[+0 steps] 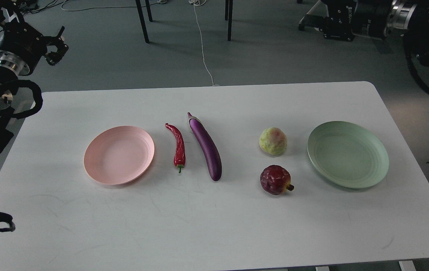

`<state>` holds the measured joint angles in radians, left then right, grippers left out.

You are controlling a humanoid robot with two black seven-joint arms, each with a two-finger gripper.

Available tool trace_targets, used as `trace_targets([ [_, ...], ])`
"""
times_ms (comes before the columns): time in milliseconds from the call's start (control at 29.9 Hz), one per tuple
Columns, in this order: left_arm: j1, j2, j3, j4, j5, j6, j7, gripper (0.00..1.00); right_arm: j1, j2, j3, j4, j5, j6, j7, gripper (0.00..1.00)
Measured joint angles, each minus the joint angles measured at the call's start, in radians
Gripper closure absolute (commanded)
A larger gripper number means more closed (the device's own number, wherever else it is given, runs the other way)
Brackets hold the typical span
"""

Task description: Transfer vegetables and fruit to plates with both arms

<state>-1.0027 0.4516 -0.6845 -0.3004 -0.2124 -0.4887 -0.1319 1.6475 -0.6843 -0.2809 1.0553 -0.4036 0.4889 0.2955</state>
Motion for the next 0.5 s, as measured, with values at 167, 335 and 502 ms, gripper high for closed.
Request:
trace_targets([
  [167, 0.000, -0.001, -0.001, 0.001, -0.002, 0.000, -0.004, 0.01, 0.084, 0.039, -0.135, 0.107, -0.189, 0.000, 0.030, 0.01],
  [335, 0.002, -0.002, -0.001, 0.000, -0.002, 0.000, -0.005, 0.01, 0.106, 0.097, -0.215, 0.169, -0.391, 0.000, 0.036, 0.01],
  [502, 0.004, -0.002, -0.001, 0.000, -0.001, 0.000, -0.006, 0.01, 0.108, 0.173, -0.301, 0.203, -0.580, 0.000, 0.046, 0.01],
])
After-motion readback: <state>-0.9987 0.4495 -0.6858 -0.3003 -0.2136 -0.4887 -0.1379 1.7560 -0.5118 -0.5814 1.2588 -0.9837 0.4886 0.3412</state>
